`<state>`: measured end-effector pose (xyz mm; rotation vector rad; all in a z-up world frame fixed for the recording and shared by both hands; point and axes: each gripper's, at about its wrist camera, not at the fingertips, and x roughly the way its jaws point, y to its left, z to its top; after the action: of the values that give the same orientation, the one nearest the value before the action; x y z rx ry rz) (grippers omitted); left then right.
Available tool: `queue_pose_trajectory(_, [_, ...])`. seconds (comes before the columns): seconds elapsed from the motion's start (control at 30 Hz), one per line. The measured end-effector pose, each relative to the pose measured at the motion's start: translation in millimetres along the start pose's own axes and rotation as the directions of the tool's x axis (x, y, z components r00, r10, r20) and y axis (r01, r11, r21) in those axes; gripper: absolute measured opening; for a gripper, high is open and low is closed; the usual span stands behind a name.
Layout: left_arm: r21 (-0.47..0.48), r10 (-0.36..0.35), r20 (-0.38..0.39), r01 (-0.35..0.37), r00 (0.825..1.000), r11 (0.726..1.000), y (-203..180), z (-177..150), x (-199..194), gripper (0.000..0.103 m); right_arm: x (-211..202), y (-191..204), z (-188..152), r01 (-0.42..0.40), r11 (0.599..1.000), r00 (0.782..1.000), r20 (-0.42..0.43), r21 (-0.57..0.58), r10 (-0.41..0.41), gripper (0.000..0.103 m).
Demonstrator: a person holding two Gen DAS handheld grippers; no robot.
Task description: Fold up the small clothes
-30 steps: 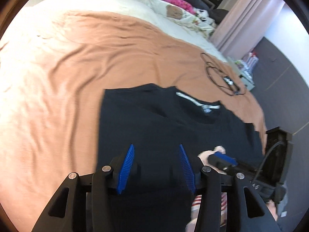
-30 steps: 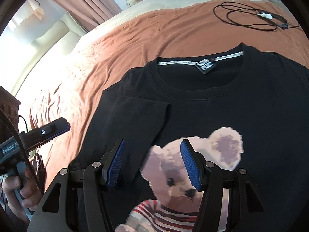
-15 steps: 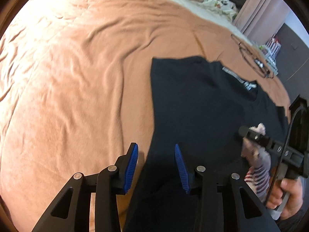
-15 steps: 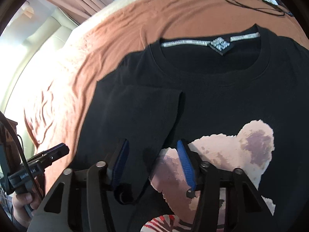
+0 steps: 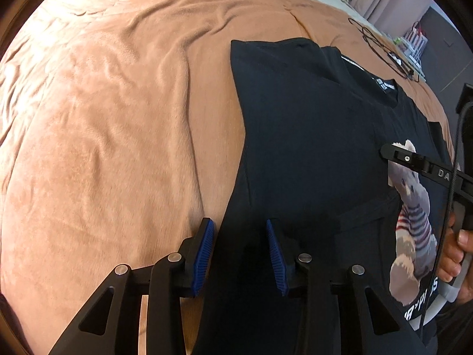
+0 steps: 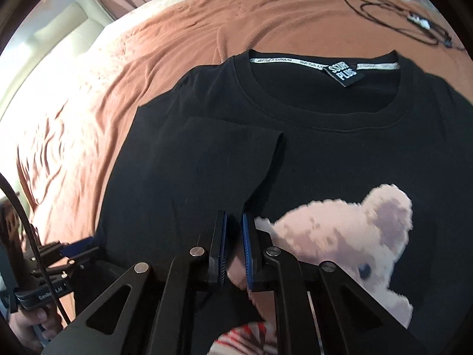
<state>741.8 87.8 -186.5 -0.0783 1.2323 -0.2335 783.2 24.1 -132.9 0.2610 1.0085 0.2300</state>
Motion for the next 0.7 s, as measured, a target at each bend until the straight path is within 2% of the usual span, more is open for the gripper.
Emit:
queue_pose_trajectory(0.1, [-0.001,0.011,-0.005,-0.011,1.0,1.0,3.0,-6.2,-5.2,0.039,-13.4,13.9,-5.3,0.021,0.999,1.0,0.018,-0.038,-0.021,0.013])
queue_pose_trajectory(0.27, [0.008,0.04,-0.028,-0.039,0.999,0.999,5.2,-15.4,-7.7,0.039,-35.1,34.5,-14.0,0.043,0.996,0.997,0.066,-0.084,-0.037,0.03])
queue_pose_trajectory(0.33, [0.013,0.088,-0.038,-0.088,0.995,0.996,10.3,-19.4,-6.8,0.039,-36.8,39.4,-17.5,0.036,0.995,0.997,0.067,-0.093,-0.03,0.03])
queue_pose_trajectory(0.5, [-0.046,0.058,-0.023,-0.059,0.998,0.997,31.7,-25.0,-16.1,0.039,-27.2,50.5,-35.2,-0.035,0.991,0.999,0.015,-0.126,0.037,0.03])
queue_pose_trajectory(0.7, [-0.106,0.072,-0.011,-0.073,0.997,0.992,44.7,-33.1,-25.9,0.039,-5.6,66.0,-61.4,-0.009,0.98,0.997,-0.07,-0.199,-0.005,0.03])
